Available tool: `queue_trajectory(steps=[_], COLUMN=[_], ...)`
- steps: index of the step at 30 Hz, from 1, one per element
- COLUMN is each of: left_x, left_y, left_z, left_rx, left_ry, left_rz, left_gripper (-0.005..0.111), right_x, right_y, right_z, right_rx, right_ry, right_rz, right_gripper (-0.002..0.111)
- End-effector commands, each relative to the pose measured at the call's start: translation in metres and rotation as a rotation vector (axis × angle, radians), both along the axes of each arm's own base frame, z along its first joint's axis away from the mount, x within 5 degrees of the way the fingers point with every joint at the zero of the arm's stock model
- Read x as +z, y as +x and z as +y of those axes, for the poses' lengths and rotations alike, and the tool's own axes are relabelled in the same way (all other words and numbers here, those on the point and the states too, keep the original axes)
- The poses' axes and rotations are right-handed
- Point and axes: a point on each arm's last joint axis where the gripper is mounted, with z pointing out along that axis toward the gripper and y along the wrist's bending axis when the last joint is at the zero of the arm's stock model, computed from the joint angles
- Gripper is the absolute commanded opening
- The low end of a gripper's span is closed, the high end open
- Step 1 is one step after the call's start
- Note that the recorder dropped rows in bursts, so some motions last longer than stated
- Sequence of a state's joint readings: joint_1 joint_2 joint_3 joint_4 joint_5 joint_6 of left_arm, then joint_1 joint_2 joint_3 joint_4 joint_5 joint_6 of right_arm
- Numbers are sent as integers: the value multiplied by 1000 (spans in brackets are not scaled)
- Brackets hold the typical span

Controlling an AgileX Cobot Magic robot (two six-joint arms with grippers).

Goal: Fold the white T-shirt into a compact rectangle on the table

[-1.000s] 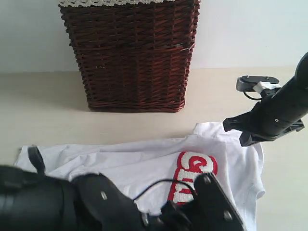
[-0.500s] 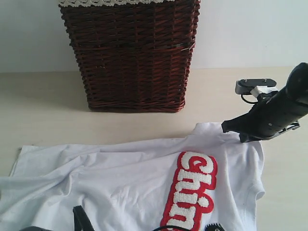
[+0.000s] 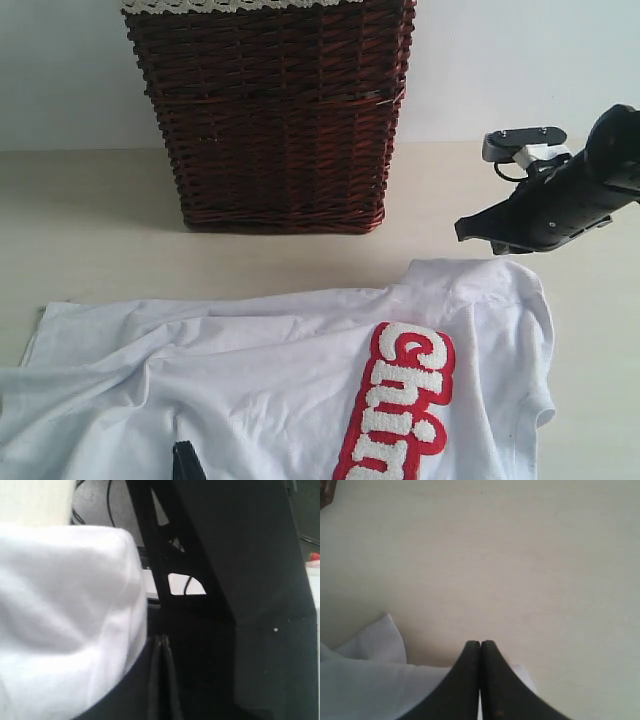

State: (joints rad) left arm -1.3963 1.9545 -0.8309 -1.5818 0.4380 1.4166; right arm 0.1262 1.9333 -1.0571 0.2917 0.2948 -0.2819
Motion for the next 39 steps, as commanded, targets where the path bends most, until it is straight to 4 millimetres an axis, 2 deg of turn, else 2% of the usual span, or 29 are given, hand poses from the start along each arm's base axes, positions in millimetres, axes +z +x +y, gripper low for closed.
queue_trajectory(steps=[1, 4, 6, 9, 14, 19, 22, 27, 28, 30, 32, 34, 36, 37, 39], left_x=[4, 11, 8, 1, -3, -13, -33, -37, -36, -28, -7, 19, 45, 62, 74], left_y=[4, -5, -1, 4, 4, -11, -24, -30, -31, -35, -38, -35, -25, -12, 3], left_z=[-10, -23, -26, -25, -24, -24, -20, -19, -18, -18, -19, -14, 3, 20, 38], left_rx=[71, 38, 104, 138, 160, 100, 72, 45, 18, -27, -86, -96, -20, 68, 178], left_ry=[-20, -55, -37, -9, 8, 31, 97, 112, 111, 89, 30, -38, -102, -138, -158], left_rz=[-45, -165, -275, -308, -275, -148, -119, -70, -64, -35, -45, -91, -210, -293, -349], left_gripper=[0, 0, 0, 0, 0, 0, 0, 0, 0, 0, 0, 0, 0, 0, 0], right_x=[1, 0, -1, -5, -19, -36, -41, -39, -33, -14, 14, 39, 56, 61, 60], right_y=[1, 0, -2, -5, -8, -4, 8, 30, 34, 40, 39, 31, 14, 0, -21], right_z=[0, 0, 0, 1, 1, -1, 1, -3, -5, -5, -4, -6, -12, -16, -19], right_rx=[11, 13, 19, 27, 34, 56, 60, 61, 49, 18, 13, 10, 3, 3, 26], right_ry=[-8, -8, -6, -3, -6, -44, -45, -97, -96, -56, -35, -23, -8, -9, -35], right_rz=[1, 13, 38, 84, 151, 156, 166, 122, 118, 106, 60, 63, 126, 174, 253], right_gripper=[0, 0, 0, 0, 0, 0, 0, 0, 0, 0, 0, 9, 27, 34, 37])
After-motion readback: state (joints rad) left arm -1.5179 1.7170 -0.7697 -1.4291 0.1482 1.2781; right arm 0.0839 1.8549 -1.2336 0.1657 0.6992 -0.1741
